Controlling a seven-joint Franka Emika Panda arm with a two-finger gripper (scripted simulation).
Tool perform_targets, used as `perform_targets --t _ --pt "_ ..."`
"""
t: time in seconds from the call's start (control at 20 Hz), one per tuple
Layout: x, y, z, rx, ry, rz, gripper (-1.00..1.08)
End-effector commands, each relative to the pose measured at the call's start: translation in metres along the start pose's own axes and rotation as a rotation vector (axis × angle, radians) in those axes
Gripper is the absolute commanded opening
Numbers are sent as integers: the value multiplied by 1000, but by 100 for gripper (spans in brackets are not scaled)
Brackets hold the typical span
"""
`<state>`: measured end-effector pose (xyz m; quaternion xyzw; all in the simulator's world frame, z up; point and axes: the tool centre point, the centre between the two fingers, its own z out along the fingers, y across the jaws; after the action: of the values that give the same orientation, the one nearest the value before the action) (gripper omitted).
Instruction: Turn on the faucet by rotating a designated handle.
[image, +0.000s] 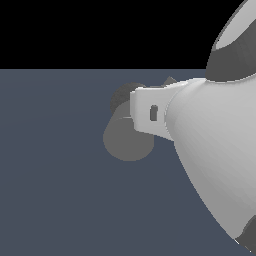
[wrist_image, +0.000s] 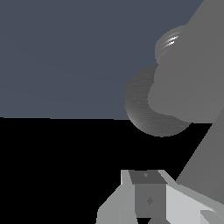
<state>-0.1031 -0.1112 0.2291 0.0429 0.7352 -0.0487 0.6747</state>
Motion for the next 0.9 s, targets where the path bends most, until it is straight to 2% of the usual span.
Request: perform_targets --t 0.0,0.65,0.7,0.85 --pt "-23 25 4 -37 -51 2 -100" --pt "-52 62 3 -49 -82 1 -100" --pt "-8 43 -10 -45 -3 -47 -100" --pt "-13 53 -9 -46 -12 -41 -100"
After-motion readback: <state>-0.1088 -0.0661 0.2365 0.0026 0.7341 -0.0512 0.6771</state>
